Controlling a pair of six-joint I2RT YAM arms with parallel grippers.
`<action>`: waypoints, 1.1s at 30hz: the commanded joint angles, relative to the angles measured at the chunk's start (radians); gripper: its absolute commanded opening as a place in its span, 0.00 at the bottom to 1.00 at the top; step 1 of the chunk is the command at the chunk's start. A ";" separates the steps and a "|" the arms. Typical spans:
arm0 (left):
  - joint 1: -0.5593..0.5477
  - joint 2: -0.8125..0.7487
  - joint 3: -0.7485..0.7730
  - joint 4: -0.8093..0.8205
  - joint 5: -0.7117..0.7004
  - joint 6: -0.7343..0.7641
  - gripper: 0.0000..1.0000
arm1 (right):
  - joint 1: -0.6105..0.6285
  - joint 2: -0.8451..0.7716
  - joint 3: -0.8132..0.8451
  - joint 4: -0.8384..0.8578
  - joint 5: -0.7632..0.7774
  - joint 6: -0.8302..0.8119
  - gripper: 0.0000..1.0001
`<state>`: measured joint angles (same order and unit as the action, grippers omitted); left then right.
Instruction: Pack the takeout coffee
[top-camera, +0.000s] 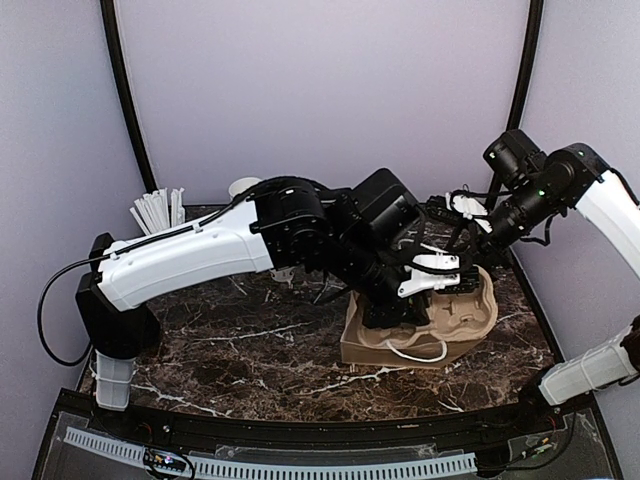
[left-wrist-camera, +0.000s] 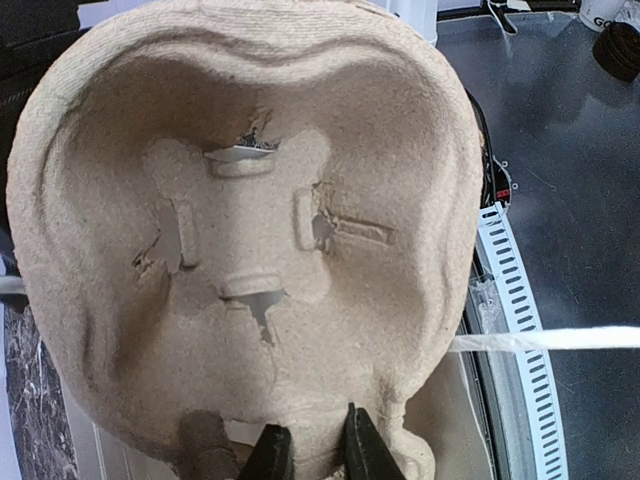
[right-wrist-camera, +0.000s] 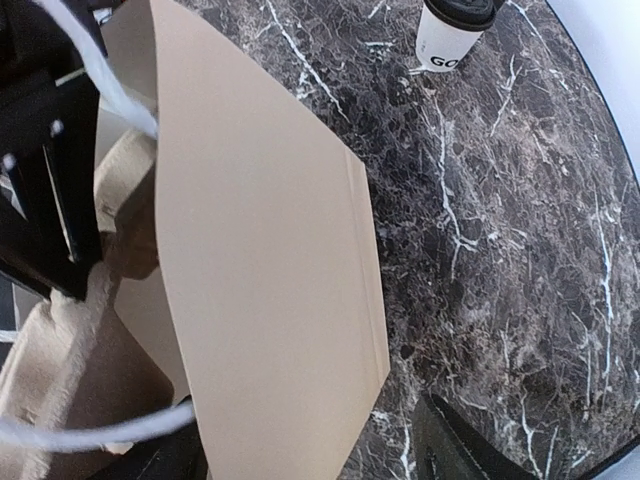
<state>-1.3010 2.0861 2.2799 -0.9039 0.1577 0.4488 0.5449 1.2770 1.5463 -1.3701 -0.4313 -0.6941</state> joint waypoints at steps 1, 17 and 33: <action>0.003 -0.002 0.029 -0.076 -0.051 -0.038 0.18 | -0.003 -0.022 0.000 -0.044 0.109 -0.056 0.72; 0.005 -0.043 -0.073 -0.105 -0.233 -0.034 0.16 | -0.040 -0.021 0.015 -0.044 0.193 -0.137 0.74; 0.046 0.038 -0.049 -0.109 -0.159 -0.045 0.16 | -0.044 0.030 0.174 -0.043 0.013 -0.119 0.75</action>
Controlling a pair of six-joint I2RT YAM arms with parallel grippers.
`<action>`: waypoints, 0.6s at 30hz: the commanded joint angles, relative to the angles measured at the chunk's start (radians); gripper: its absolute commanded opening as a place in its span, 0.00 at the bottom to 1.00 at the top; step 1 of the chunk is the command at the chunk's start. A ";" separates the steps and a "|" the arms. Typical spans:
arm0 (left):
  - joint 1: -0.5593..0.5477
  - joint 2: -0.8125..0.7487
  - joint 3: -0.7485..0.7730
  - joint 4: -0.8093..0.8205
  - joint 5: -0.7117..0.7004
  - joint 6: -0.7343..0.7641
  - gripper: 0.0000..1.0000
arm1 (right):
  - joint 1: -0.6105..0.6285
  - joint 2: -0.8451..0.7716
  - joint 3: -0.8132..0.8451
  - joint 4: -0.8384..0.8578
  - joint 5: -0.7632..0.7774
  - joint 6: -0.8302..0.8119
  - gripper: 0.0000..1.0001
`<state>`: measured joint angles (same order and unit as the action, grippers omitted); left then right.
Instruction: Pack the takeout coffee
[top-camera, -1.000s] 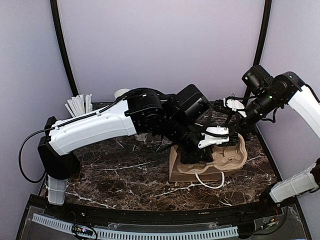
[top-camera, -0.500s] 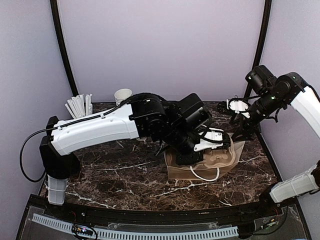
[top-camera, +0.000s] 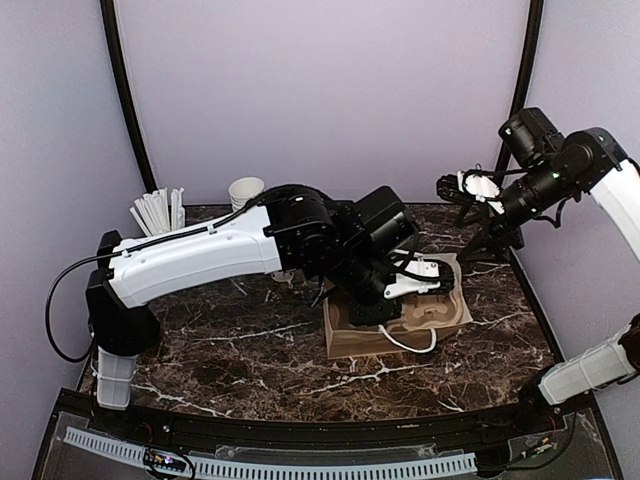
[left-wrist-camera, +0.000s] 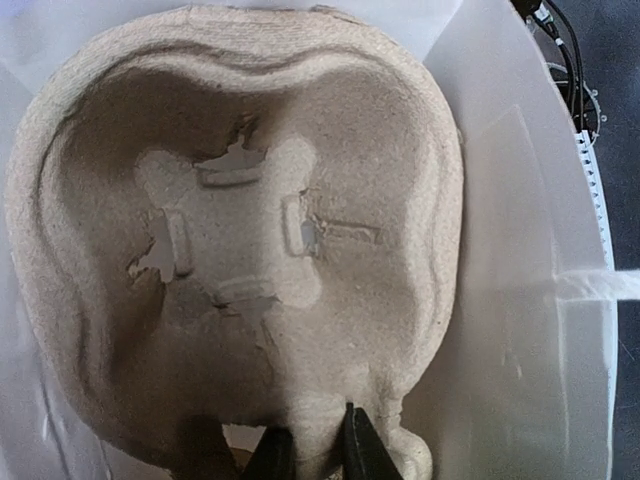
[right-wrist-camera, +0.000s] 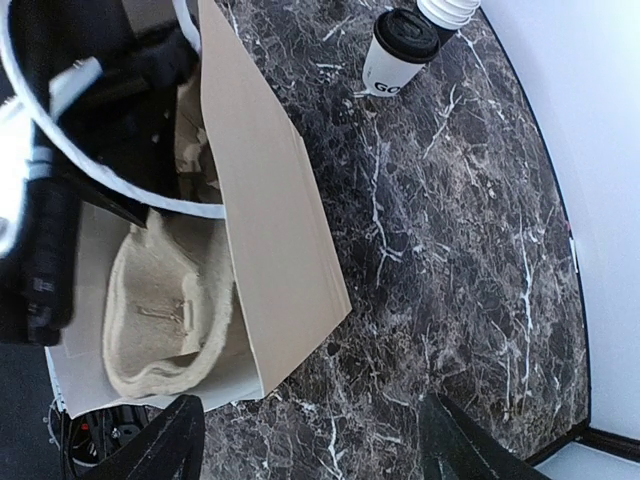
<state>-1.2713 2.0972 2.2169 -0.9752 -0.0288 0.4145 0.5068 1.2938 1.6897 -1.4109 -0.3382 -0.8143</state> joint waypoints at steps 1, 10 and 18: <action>0.020 0.031 0.014 -0.040 0.027 -0.017 0.16 | -0.005 0.015 0.027 -0.003 -0.088 0.003 0.75; 0.076 0.082 0.018 -0.062 0.066 -0.068 0.17 | -0.005 0.014 0.031 -0.001 -0.152 -0.003 0.75; 0.128 0.131 0.017 -0.081 0.178 -0.081 0.18 | -0.005 -0.016 -0.002 0.005 -0.191 -0.036 0.74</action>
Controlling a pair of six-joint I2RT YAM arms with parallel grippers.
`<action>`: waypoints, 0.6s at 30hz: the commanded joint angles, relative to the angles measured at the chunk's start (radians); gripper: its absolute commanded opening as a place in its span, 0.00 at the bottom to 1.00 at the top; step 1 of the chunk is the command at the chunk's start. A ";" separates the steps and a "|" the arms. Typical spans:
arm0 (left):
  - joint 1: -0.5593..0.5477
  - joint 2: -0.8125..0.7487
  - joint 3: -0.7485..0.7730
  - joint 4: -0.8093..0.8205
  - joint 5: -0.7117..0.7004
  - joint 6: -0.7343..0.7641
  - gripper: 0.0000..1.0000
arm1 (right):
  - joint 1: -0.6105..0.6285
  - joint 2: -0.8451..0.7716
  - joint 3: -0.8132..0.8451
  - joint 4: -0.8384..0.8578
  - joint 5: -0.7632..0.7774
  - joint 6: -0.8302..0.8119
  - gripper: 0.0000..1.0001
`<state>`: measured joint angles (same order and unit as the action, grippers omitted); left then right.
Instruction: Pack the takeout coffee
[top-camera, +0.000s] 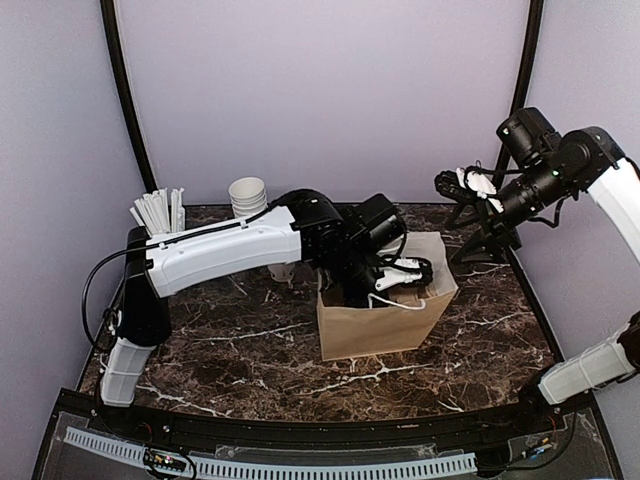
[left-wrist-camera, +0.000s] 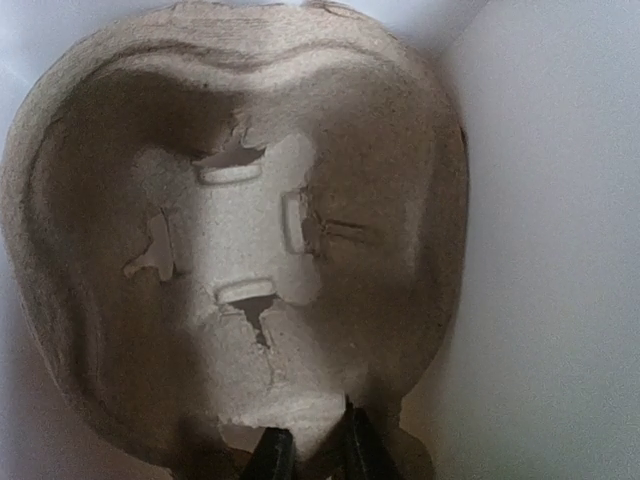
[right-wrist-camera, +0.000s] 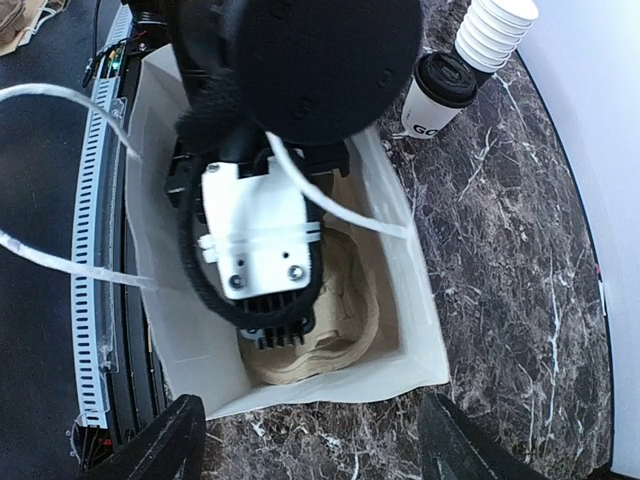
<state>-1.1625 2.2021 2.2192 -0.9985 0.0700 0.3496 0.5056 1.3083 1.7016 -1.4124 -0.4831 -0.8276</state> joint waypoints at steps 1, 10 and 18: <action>0.025 0.034 0.014 -0.059 0.092 -0.016 0.18 | -0.004 -0.034 -0.017 0.005 -0.051 -0.024 0.74; 0.056 0.070 -0.015 -0.069 0.181 -0.024 0.20 | 0.030 -0.029 -0.046 0.002 -0.079 -0.017 0.73; 0.063 0.081 -0.059 -0.089 0.308 -0.030 0.22 | 0.076 -0.008 -0.066 0.001 -0.125 -0.015 0.72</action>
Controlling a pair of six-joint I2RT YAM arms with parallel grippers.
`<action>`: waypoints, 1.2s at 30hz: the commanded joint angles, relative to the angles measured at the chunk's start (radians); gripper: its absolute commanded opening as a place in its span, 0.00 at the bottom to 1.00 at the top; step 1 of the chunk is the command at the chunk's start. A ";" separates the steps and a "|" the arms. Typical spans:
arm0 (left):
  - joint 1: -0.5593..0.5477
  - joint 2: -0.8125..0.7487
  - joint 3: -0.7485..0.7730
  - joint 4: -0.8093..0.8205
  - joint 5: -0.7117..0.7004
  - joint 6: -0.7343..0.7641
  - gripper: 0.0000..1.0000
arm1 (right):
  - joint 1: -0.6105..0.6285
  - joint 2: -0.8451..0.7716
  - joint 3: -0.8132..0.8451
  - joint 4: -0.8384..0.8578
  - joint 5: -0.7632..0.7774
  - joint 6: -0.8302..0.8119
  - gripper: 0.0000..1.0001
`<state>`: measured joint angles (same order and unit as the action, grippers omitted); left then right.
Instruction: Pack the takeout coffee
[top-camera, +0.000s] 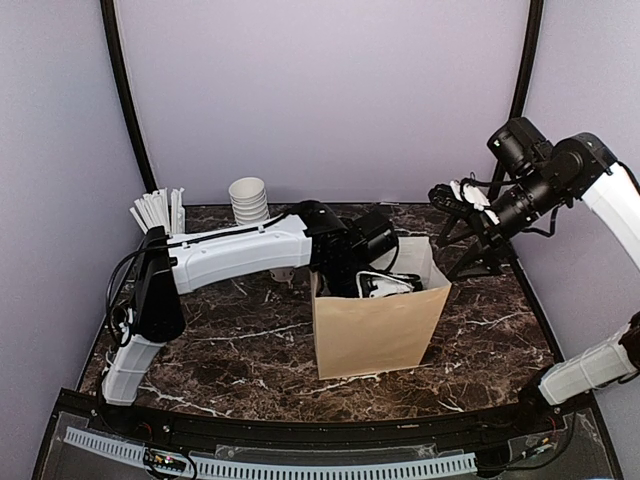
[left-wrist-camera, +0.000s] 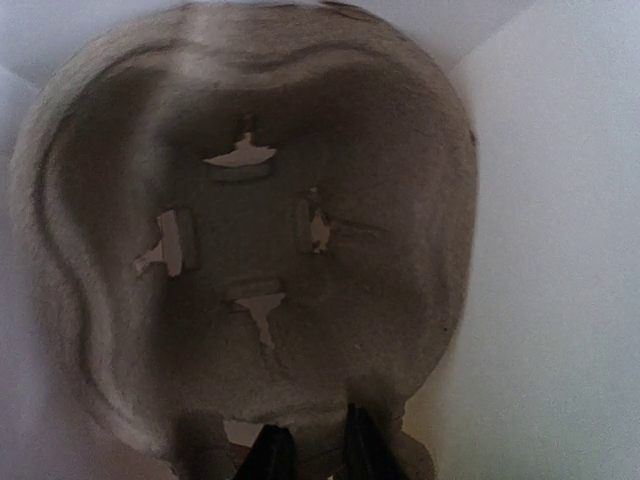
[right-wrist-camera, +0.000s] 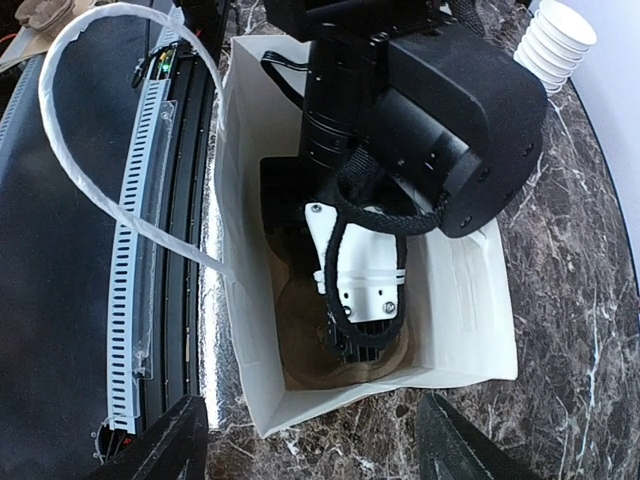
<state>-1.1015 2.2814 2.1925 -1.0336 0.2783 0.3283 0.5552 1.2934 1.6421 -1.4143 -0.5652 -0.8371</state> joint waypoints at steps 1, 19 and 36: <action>0.003 0.004 -0.041 -0.057 0.109 -0.009 0.22 | 0.032 0.010 -0.003 0.005 -0.041 -0.005 0.72; 0.002 0.008 0.017 -0.054 0.065 -0.042 0.46 | 0.173 0.016 0.004 0.080 -0.020 0.099 0.71; -0.007 -0.179 0.136 -0.017 0.068 -0.054 0.63 | 0.181 0.051 0.067 0.058 -0.003 0.128 0.71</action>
<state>-1.1015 2.2166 2.2864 -1.0634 0.3248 0.2607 0.7265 1.3411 1.6646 -1.3678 -0.5758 -0.7238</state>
